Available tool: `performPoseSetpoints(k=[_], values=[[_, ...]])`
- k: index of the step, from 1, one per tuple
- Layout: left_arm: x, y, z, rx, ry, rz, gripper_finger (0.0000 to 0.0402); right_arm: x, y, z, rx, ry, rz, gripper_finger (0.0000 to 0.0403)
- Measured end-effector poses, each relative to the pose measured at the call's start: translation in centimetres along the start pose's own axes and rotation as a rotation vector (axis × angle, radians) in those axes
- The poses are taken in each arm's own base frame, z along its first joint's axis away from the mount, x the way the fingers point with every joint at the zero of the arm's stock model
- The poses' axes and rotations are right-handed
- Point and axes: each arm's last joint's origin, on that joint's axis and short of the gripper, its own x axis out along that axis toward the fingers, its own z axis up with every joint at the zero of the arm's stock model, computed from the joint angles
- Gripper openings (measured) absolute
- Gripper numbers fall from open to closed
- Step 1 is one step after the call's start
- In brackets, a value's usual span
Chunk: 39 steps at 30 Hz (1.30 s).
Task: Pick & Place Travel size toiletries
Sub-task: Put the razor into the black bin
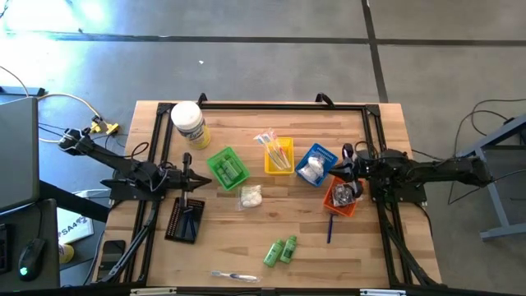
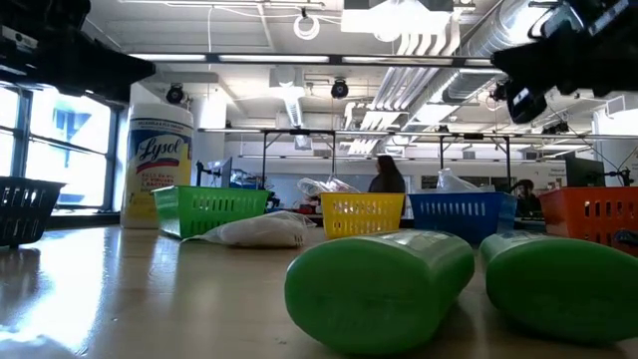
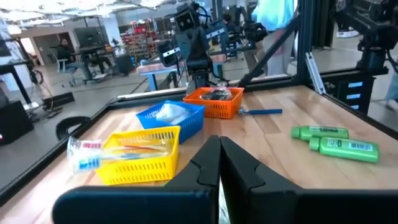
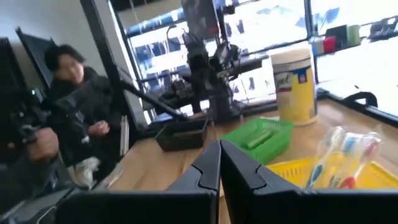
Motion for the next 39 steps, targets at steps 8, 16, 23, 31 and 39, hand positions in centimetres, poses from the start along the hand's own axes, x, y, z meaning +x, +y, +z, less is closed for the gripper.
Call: performPoseSetpoints(k=[8,16,23,31,39], values=[[0.1,0.1,1.9,0.026,-0.053,-0.014,0.0001,3.7,3.0,5.8,0.003,0.194,-0.140,0.0002],[0.1,0.2,2.0,0.054,-0.053,-0.002,0.0001,9.3,10.7,8.2,0.105,0.626,-0.138,0.0002],[0.1,0.1,1.6,0.036,-0.015,-0.009,0.0001,12.2,16.1,5.1,0.283,0.904,-0.241,0.0002],[0.1,0.1,1.7,0.034,-0.017,-0.008,0.0001,12.2,18.9,-1.8,0.539,1.030,-0.582,0.0002],[0.1,0.1,1.7,0.066,-0.021,-0.008,0.0001,11.8,18.6,-6.0,0.610,1.176,-0.847,0.0028]])
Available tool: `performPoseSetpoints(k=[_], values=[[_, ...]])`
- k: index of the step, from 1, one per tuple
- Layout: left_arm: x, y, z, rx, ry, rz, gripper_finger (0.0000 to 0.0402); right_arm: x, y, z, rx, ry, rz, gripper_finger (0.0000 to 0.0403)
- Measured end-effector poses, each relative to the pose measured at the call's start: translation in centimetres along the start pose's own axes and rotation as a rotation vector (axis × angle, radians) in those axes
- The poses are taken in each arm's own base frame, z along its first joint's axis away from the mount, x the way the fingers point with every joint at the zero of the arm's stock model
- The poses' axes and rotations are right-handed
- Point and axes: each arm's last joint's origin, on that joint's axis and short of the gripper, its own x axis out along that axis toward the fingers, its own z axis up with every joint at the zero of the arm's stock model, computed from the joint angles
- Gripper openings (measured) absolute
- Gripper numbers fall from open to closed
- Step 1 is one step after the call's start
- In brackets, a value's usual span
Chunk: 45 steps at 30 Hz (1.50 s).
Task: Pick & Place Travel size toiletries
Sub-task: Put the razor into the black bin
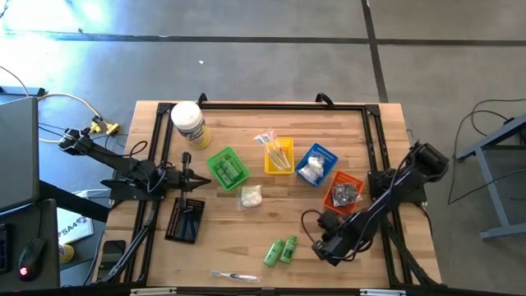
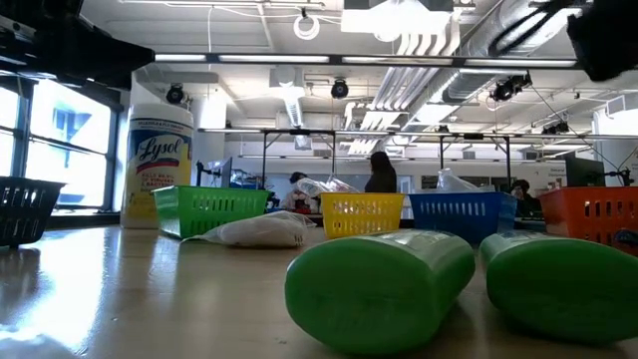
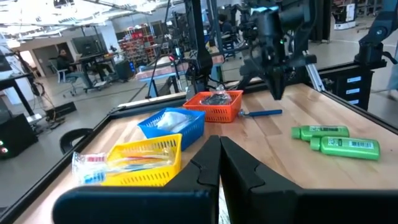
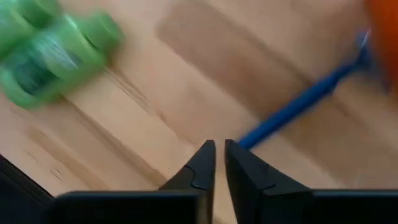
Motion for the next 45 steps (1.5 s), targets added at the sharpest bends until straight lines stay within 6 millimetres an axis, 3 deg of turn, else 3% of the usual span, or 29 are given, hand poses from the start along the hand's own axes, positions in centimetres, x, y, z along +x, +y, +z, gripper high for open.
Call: performPoseSetpoints(k=[4,11,16,27,34,45], values=[[0.0,0.0,0.0,0.011,-0.001,0.000,0.0001,0.8,0.1,-0.2,0.031,0.080,-0.033,0.0085],[0.0,0.0,0.0,0.015,-0.001,0.000,0.0001,0.8,-0.3,0.2,0.123,-0.039,-0.066,0.0195],[0.0,0.0,0.0,0.012,-0.001,0.000,0.0001,0.9,-0.8,0.3,0.210,-0.044,-0.110,0.0240],[0.0,0.0,0.0,0.012,-0.002,-0.006,0.0001,2.7,-1.4,0.0,0.325,-0.027,-0.203,0.0243],[0.0,0.0,0.0,0.012,-0.002,-0.007,0.0001,4.5,-1.3,0.1,0.232,-0.012,-0.256,0.0243],[0.0,0.0,0.0,0.011,-0.003,-0.006,0.0001,4.9,-0.7,0.1,0.127,0.018,-0.197,0.0240]])
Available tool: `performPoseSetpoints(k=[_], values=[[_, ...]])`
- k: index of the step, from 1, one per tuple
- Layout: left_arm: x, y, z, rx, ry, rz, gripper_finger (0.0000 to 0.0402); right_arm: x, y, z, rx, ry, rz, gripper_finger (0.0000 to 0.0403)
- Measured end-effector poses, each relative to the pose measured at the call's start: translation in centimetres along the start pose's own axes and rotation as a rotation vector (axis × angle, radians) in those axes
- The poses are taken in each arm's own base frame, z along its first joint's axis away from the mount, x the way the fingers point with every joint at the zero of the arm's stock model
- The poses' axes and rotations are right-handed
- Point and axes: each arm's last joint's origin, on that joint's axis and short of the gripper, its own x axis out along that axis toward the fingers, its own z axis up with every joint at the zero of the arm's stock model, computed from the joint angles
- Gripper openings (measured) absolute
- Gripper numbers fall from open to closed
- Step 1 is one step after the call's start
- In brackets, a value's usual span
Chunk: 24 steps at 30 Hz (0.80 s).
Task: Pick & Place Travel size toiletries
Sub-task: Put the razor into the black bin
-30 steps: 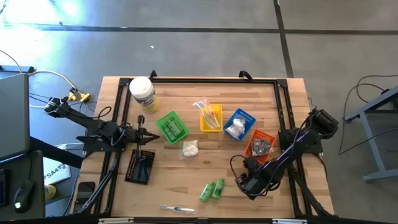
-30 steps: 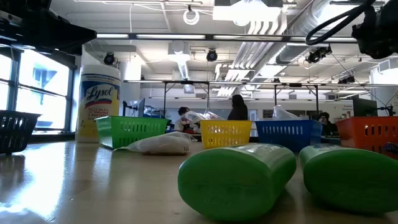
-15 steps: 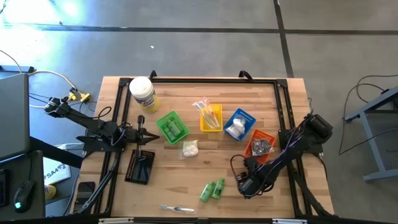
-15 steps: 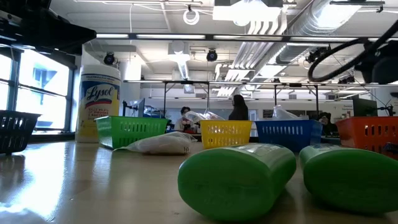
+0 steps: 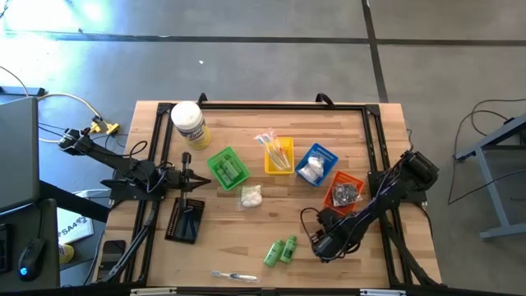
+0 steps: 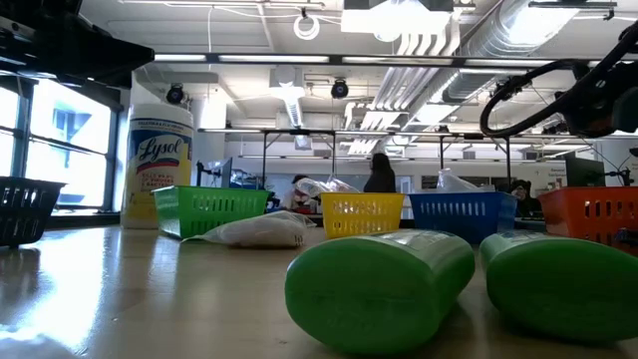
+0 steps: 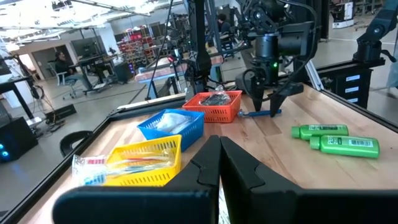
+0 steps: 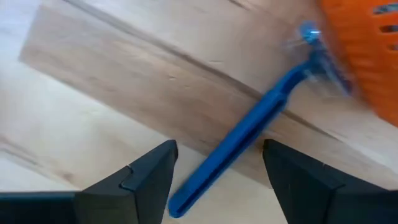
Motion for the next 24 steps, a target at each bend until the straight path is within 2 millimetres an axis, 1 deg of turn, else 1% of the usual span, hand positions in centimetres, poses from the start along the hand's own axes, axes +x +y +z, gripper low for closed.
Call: performPoseSetpoints(k=[2,4,12,16,19,21,24], values=[[0.0,0.0,0.0,0.000,0.000,0.000,0.0001,0.0,0.2,-0.1,-0.014,0.003,0.021,0.0228],[0.0,0.0,0.0,0.000,0.000,0.000,0.0001,0.0,0.3,-0.1,-0.031,0.003,0.034,0.0206],[0.0,0.0,0.0,0.000,0.000,0.000,0.0001,0.0,0.6,-0.1,-0.082,-0.007,0.066,0.0085],[0.0,0.0,0.0,0.000,0.000,0.000,0.0001,0.0,1.0,-0.2,-0.142,-0.025,0.113,0.0037],[0.0,0.0,0.0,0.000,0.000,0.000,0.0001,-0.1,1.6,-0.2,-0.190,-0.060,0.166,0.0018],[0.0,0.0,0.0,0.000,0.000,0.000,0.0001,-0.1,1.8,-0.2,-0.222,-0.096,0.194,0.0017],[0.0,0.0,0.0,0.000,0.000,0.000,0.0001,-0.2,2.1,0.2,-0.262,-0.186,0.222,0.0028]])
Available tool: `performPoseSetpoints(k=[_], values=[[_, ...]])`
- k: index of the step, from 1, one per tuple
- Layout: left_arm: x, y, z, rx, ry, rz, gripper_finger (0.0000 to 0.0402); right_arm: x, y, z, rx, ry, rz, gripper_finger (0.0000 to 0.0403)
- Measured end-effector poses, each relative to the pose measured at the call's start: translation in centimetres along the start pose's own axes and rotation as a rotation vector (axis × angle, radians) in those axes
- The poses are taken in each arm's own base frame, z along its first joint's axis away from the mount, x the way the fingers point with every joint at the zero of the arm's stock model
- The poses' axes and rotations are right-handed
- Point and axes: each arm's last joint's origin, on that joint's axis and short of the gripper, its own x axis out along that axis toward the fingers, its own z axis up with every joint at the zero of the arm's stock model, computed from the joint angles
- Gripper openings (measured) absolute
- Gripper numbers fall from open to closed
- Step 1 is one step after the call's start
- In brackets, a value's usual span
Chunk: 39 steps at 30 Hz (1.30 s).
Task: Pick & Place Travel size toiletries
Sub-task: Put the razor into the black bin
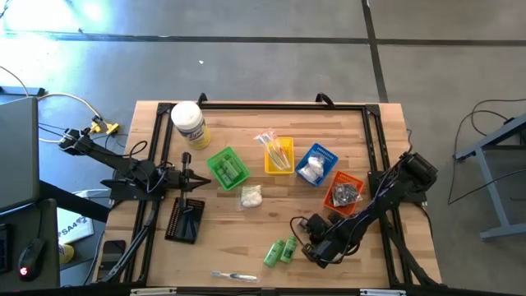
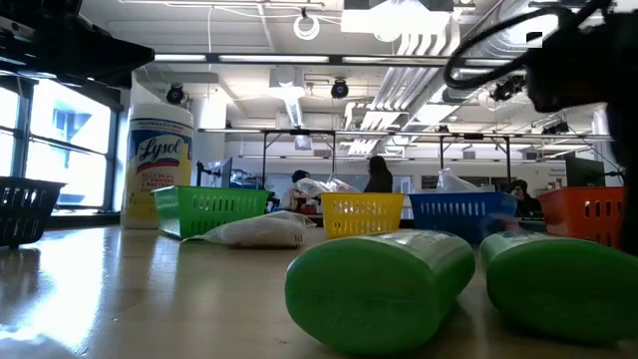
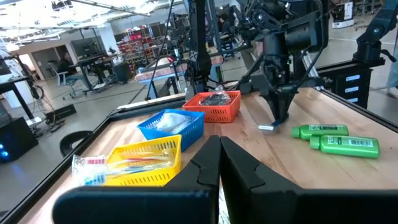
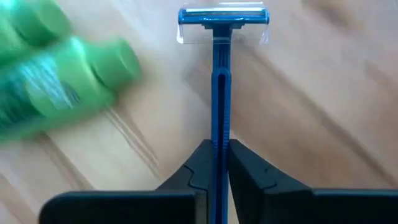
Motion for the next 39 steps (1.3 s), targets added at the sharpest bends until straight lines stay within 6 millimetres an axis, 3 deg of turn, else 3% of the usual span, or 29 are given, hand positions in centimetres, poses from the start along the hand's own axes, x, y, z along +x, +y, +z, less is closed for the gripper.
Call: performPoseSetpoints(k=[8,16,21,26,31,39], values=[[0.0,0.0,0.2,0.027,-0.016,0.004,0.0001,-0.9,-0.1,2.4,-0.167,-0.181,0.000,0.0019],[0.1,-0.2,0.7,-0.068,-0.079,-0.081,0.0008,-5.1,0.7,5.8,-0.384,-0.445,0.119,0.0026],[1.2,-0.9,0.9,-0.082,-0.123,-0.145,0.0069,-7.1,1.7,9.6,-0.551,-0.649,0.217,0.0023],[2.8,-1.4,1.4,-0.097,-0.171,-0.136,0.0169,-7.8,2.4,13.6,-0.718,-0.801,0.376,0.0025],[5.1,-2.1,3.1,-0.048,-0.167,-0.120,0.0249,-8.0,1.9,16.7,-0.758,-0.907,0.438,0.0026],[8.4,-2.7,5.7,-0.038,-0.150,-0.041,0.0275,-8.1,1.2,18.9,-0.810,-0.964,0.505,0.0027]])
